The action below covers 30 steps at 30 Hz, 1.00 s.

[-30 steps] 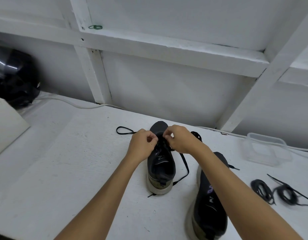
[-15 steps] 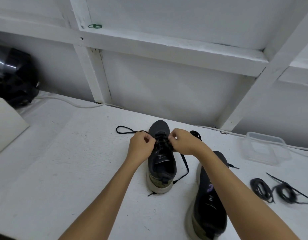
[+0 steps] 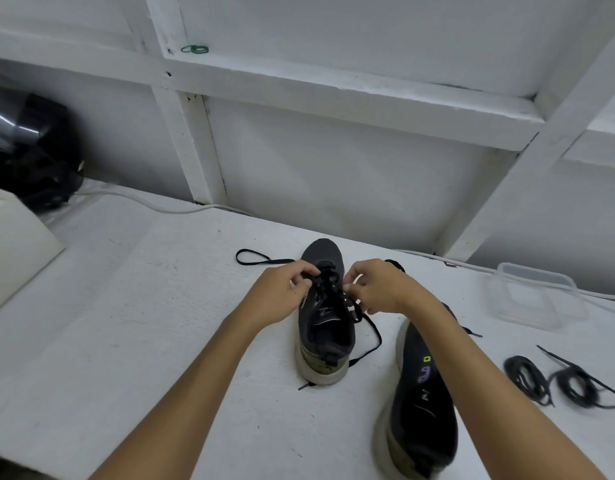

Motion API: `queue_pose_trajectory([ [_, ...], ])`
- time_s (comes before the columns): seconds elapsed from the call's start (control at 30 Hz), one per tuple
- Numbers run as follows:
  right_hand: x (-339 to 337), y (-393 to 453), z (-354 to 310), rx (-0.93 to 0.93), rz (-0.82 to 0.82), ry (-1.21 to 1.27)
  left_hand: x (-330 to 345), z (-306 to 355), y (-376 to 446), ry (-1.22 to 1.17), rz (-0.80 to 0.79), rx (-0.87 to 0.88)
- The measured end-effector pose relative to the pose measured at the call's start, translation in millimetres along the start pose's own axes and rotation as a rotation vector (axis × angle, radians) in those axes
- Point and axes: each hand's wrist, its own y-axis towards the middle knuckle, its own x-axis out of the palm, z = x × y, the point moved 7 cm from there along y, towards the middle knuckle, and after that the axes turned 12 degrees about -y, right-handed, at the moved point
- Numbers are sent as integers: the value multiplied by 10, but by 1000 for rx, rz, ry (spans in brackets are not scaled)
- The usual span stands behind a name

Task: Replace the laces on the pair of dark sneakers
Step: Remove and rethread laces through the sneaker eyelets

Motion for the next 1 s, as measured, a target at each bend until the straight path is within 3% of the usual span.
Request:
queue_pose_trajectory([
  [0.1, -40, -4, -64, -63, 86, -23, 55, 77, 12, 65, 7, 69],
  [0.27, -41, 22, -203, -137, 114, -36, 57, 84, 78, 40, 56, 10],
  [0.47, -18, 81, -284, -127, 110, -259, 67, 117, 74, 97, 128, -39],
  [0.73, -24, 9, -105, -67, 61, -176, 57, -120, -161, -154, 378, -204],
  [0.83, -24, 13, -87, -72, 97, -91, 99, -114, -142, -177, 311, -236],
  [1.0, -42, 45, -165, -122, 101, -43, 30, 17, -19, -106, 204, -140],
])
